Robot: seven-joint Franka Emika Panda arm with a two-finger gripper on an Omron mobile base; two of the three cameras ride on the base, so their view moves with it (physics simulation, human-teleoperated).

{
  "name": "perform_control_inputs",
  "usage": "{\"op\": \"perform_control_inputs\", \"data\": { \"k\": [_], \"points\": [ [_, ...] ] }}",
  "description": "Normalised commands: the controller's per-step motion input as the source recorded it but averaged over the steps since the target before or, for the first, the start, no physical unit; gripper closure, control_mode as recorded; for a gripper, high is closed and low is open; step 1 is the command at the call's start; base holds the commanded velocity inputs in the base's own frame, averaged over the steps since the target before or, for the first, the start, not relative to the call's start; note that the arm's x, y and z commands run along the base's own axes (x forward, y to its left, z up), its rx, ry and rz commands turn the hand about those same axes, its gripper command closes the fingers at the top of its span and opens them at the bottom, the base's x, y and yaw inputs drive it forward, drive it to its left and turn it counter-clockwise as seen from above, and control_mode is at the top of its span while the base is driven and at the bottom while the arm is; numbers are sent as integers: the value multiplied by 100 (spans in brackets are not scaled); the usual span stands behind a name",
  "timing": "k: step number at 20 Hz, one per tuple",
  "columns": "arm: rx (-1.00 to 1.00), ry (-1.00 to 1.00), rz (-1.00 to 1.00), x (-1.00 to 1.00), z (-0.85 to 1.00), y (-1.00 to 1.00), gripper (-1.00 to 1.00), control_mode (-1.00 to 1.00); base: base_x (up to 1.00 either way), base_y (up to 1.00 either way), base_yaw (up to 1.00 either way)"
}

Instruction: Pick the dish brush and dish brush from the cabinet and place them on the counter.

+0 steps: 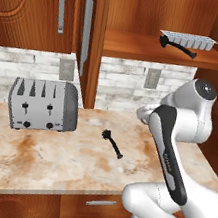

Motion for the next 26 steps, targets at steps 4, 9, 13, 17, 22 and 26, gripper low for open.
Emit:
{"op": "perform_control_inputs", "data": {
  "k": [4, 9, 13, 17, 22, 26],
  "points": [
    [-8, -6, 12, 0, 27, -24, -100, -100, 0, 0, 0],
    [-6, -7, 10, 0, 29, -25, -100, -100, 0, 0, 0],
    [-9, -2, 1, 0, 36, -1, -100, -100, 0, 0, 0],
    [-9, 0, 0, 0, 40, 0, -100, -100, 0, 0, 0],
    [-3, -4, -1, -1, 32, -7, -100, -100, 0, 0, 0],
    [-1, -12, 0, -1, 25, -6, -100, -100, 0, 0, 0]
  ]
}}
